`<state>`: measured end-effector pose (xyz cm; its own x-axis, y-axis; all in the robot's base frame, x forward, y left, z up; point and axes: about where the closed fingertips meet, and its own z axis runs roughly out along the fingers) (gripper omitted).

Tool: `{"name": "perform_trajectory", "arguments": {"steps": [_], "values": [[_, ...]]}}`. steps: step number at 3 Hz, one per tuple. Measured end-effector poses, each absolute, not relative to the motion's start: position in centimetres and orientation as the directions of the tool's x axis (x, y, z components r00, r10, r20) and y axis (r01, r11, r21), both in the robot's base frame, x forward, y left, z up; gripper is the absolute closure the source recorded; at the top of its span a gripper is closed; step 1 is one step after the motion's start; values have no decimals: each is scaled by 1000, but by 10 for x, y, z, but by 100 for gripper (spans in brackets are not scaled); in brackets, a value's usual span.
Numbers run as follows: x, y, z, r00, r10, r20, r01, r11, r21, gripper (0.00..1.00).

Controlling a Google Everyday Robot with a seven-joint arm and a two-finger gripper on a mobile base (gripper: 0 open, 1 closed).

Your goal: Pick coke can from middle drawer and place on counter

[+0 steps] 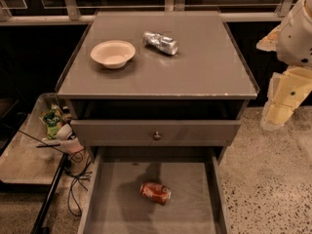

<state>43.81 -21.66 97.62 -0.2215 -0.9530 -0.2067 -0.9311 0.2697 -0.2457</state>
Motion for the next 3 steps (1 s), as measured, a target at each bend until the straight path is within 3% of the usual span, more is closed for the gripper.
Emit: {"name": "perform_trajectory", "arguments": {"steps": [3], "values": [[427, -214, 952, -236, -931, -277, -935, 295, -196, 0]]}}
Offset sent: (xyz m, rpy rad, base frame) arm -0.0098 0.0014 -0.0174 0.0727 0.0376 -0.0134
